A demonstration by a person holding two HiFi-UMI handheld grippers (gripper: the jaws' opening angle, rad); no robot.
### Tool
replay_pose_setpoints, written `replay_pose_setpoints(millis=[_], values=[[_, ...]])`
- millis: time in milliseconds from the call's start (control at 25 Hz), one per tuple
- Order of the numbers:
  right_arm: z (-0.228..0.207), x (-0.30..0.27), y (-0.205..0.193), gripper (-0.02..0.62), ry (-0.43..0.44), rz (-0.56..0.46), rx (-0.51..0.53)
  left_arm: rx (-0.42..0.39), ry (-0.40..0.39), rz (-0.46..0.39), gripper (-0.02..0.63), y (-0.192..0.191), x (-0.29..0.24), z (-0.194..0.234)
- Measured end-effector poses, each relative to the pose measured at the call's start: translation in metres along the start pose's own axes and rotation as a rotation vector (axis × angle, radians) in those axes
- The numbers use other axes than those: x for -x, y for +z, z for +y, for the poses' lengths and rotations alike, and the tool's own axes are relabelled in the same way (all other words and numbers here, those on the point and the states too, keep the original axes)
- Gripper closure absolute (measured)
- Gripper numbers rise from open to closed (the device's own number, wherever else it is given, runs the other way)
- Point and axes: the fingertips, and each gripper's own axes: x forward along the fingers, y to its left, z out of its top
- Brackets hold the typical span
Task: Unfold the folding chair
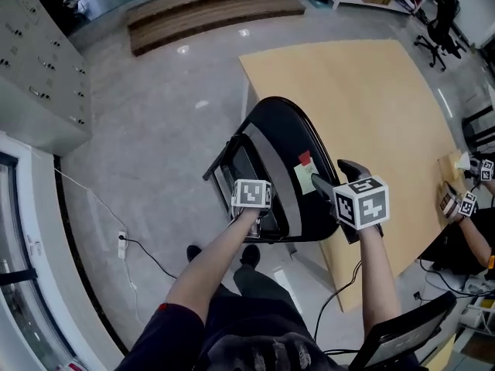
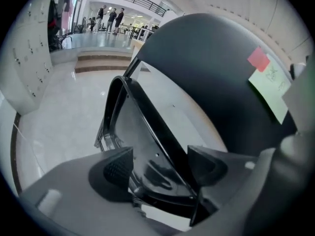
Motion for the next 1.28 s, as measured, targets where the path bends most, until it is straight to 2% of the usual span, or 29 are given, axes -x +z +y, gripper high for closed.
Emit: replay_pose_setpoints(millis=[200, 240, 320, 400, 480, 640, 1040, 1280], values=[[-0.003, -0.028, -0.013, 0.282, 0.0, 0.141, 0.058, 0.093, -0.118, 0.007, 0.274, -0.002, -0.011, -0.009], [0.0, -0.032, -0.015, 0.305, 0.019, 0.16, 0.059, 0.122, -0.159, 0.01, 0.297, -0.003, -0.013, -0.012], [0.007, -0.035, -0.017, 0.416, 0.055, 0.189, 0.069, 0.165, -0.242, 0.015, 0.355, -0.004, -0.014, -0.02], [0.009, -0.038, -0.017, 0.433, 0.064, 0.207, 0.064, 0.16, -0.284, 0.01, 0.449, -0.001, -0.012, -0.027], [0.009, -0.039, -0.019, 0.449, 0.068, 0.21, 0.04, 0.146, -0.299, -0.001, 0.469, 0.0, -0.012, -0.03], [0.004, -0.039, -0.018, 0.454, 0.071, 0.204, 0.043, 0.173, -0.338, -0.025, 0.489, 0.0, -0.009, -0.029], [-0.001, -0.04, -0.015, 0.465, 0.122, 0.198, 0.048, 0.169, -0.367, -0.034, 0.499, 0.002, -0.004, -0.028], [-0.002, -0.042, -0.02, 0.468, 0.122, 0.2, 0.023, 0.188, -0.386, -0.042, 0.503, -0.004, 0.004, -0.021]])
